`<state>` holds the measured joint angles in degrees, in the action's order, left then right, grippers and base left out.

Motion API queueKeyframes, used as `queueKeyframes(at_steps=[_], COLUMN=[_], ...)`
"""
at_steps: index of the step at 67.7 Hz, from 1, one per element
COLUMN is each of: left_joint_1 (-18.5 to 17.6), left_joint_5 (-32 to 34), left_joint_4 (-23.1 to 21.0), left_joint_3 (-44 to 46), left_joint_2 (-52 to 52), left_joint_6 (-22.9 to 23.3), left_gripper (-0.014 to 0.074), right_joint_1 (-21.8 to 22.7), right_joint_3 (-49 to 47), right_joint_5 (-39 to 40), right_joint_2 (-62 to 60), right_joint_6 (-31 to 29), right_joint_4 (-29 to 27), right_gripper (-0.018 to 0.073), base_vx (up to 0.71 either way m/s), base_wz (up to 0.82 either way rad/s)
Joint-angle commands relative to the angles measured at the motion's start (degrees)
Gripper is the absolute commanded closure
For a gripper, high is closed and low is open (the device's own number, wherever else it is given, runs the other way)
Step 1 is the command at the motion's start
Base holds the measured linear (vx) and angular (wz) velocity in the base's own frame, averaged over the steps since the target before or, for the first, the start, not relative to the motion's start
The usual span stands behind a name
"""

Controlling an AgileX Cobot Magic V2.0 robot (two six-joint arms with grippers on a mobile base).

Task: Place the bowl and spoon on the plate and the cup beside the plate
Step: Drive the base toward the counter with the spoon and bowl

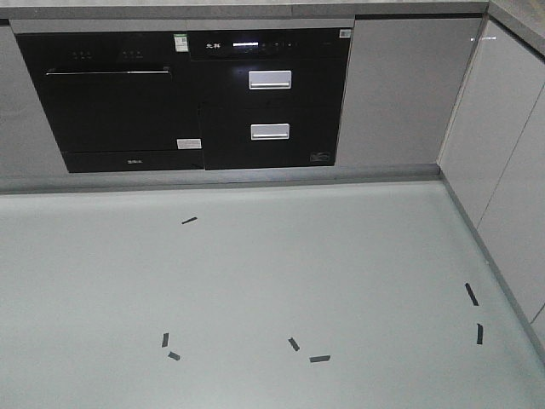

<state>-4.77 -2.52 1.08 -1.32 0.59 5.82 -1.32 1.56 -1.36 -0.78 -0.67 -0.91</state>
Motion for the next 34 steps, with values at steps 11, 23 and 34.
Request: queueKeyframes(at_steps=[11,23,34], left_joint_1=[0.2,0.2,0.2], left_joint_5=[4.2,4.2,4.2], left_joint_4=[0.0,0.0,0.0], left_joint_3=[1.0,1.0,1.0], left_joint_2=[0.8,0.8,0.8], left_joint_6=[0.1,0.1,0.1], left_gripper=[0.0603,0.0603,0.0603], right_joint_1=[0.4,0.4,0.4], right_joint_3=[0.6,0.6,0.6], right_joint_5=[4.4,4.5,4.5], right_joint_2=[-0.3,-0.3,-0.3], right_joint_6=[-0.6,-0.6,-0.6], right_joint_4=[0.1,0.1,0.1], right_gripper=[0.057,0.057,0.057], base_vx=[0.0,0.0,0.0], base_wz=[0.0,0.0,0.0])
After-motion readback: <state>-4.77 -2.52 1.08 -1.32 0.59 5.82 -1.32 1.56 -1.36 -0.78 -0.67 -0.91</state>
